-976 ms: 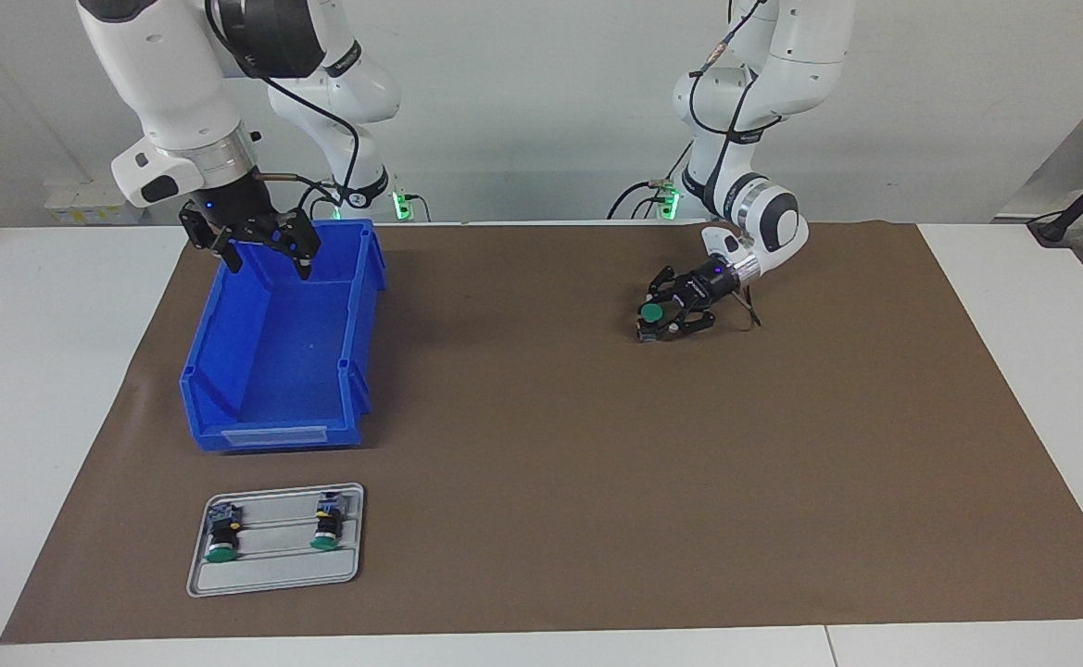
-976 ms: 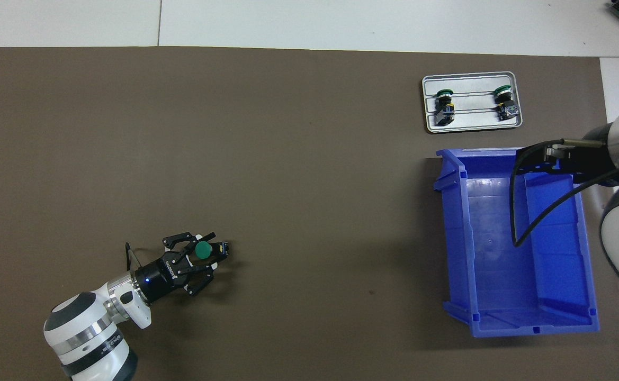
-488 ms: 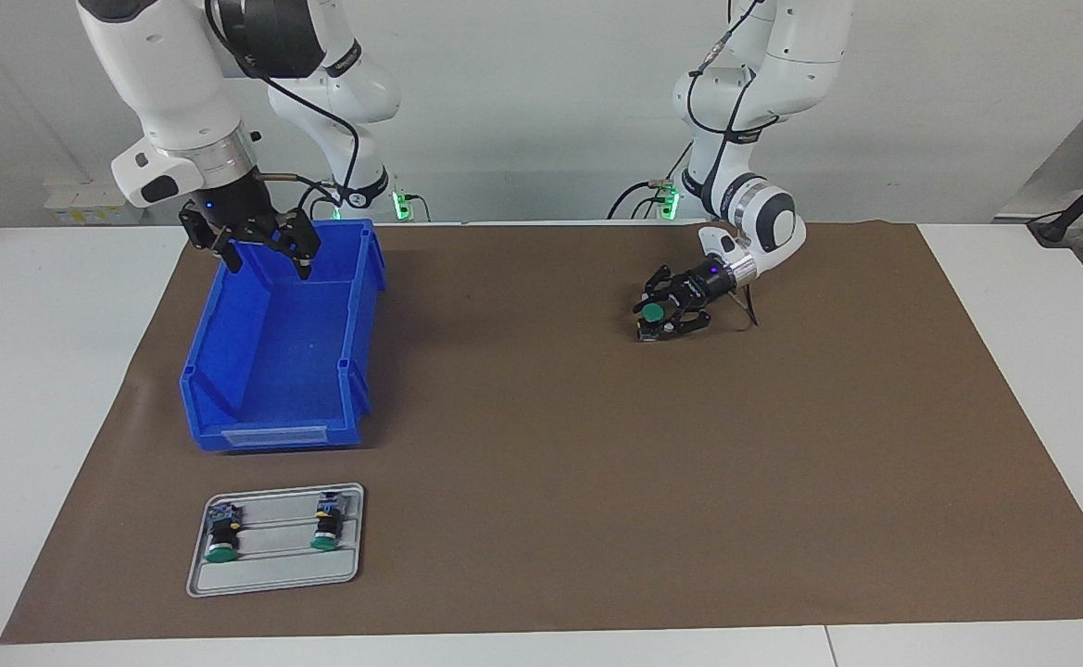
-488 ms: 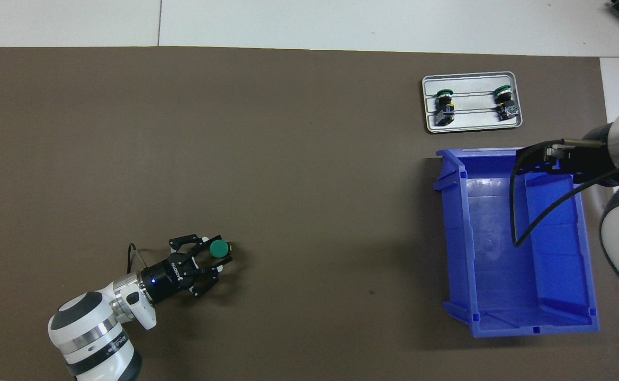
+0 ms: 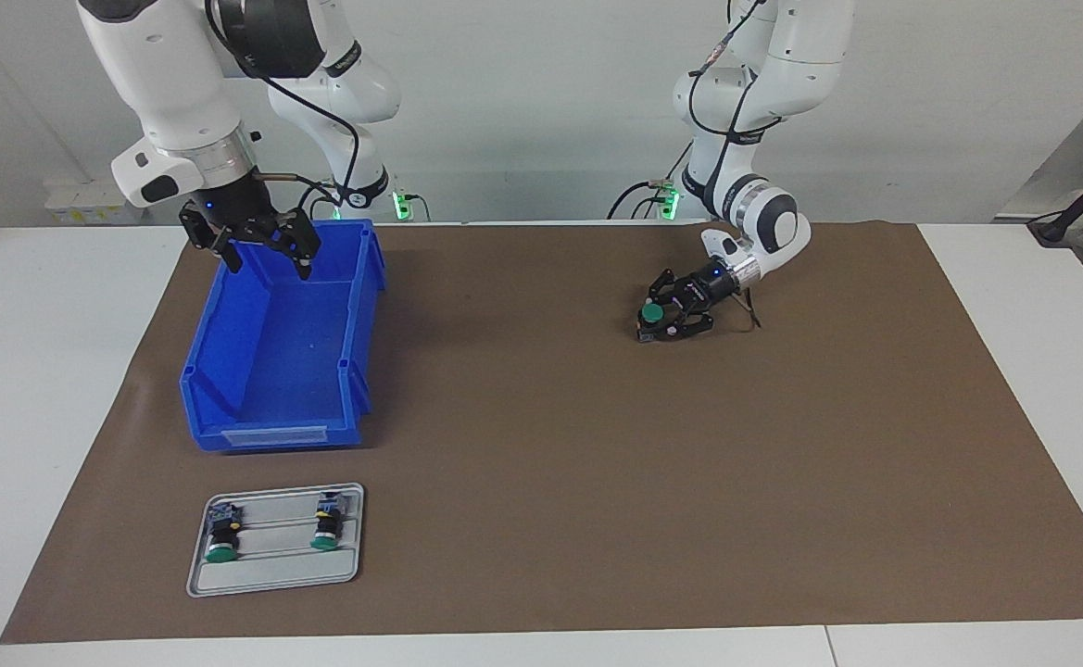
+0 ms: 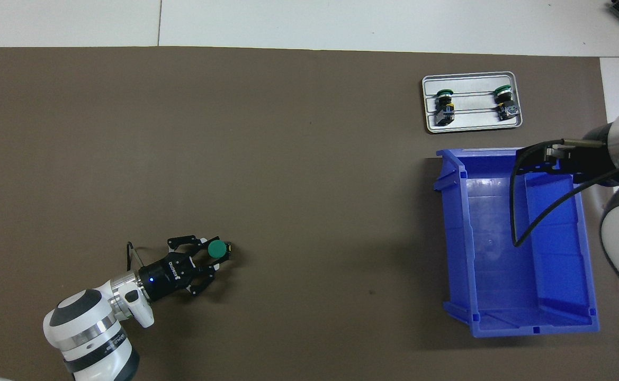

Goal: Place and press button with both arms

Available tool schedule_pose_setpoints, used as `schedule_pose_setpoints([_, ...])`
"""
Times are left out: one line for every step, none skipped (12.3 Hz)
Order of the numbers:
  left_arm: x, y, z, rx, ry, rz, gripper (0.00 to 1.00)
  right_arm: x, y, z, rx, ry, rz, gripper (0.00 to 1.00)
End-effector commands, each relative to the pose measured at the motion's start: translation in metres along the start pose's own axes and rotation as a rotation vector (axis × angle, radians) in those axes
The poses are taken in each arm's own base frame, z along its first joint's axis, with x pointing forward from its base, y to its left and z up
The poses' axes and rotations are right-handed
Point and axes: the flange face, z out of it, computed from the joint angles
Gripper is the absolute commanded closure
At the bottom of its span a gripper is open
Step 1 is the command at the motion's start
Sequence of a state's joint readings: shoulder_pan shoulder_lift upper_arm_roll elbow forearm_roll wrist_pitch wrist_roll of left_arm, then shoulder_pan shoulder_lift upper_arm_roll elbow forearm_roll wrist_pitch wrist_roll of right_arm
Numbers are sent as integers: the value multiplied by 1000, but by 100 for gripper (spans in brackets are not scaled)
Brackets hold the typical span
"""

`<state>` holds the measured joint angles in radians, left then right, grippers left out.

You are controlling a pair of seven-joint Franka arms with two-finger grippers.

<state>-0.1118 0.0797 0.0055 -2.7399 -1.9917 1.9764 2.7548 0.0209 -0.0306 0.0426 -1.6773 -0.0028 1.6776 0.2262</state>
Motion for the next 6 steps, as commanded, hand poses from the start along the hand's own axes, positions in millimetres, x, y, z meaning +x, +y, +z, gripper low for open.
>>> schedule_pose_setpoints([-11,-7,-4,-9,-30,123,53,-7,2,-1,21,-4,15,0])
schedule_pose_setpoints([-13,-10,-10,-18,-40,131,54,-7,1,-1,21,-4,13,0])
schedule_pose_setpoints([-14,-13,-16,-28,-49,138,54,-7,1,-1,21,-4,15,0])
schedule_pose_setpoints([-16,-16,-23,-31,-59,142,54,-7,1,-1,21,-4,13,0])
schedule_pose_setpoints([-17,-20,-27,-39,-68,149,54,-7,2,-1,21,-4,15,0])
schedule_pose_setpoints([-17,-24,-30,-39,-79,158,54,-7,2,-2,21,-2,15,0])
